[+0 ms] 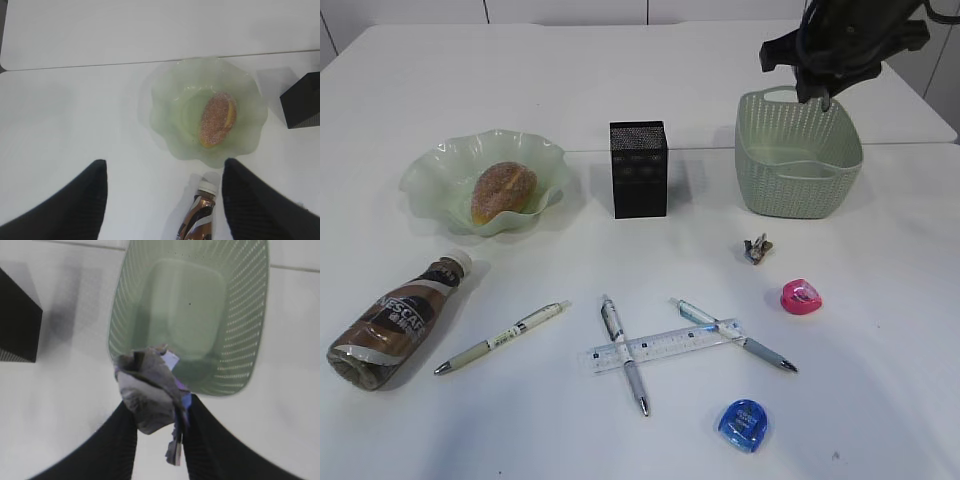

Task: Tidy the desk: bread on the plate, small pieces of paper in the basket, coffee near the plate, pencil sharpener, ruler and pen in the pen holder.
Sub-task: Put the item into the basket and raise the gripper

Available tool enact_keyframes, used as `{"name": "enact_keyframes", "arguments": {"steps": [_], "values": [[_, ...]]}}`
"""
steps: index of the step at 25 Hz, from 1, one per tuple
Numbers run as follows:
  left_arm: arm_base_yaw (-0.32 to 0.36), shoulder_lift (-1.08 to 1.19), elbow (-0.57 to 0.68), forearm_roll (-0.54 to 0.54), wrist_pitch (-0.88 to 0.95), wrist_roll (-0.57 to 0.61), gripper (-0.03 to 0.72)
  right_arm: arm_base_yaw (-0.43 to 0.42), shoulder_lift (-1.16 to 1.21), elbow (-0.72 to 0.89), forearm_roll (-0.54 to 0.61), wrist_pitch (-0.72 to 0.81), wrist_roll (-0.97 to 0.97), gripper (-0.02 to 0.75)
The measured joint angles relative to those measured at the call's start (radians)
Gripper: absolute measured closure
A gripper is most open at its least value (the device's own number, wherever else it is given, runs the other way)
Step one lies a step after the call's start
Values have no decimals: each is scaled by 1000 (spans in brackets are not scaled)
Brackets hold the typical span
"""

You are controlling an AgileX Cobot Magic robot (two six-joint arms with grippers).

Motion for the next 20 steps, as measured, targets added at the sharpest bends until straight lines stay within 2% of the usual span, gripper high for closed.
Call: {"name": "enact_keyframes", "arguments": {"steps": [6, 14, 20], "values": [[0, 0, 0, 0, 0, 0, 189, -11, 57, -38, -73, -65, 62, 486], [0, 0, 0, 0, 0, 0, 200, -70, 199, -153, -84, -85, 76, 487], [0, 0, 0, 0, 0, 0, 202, -78, 277, -196, -88, -95, 76, 487]]}}
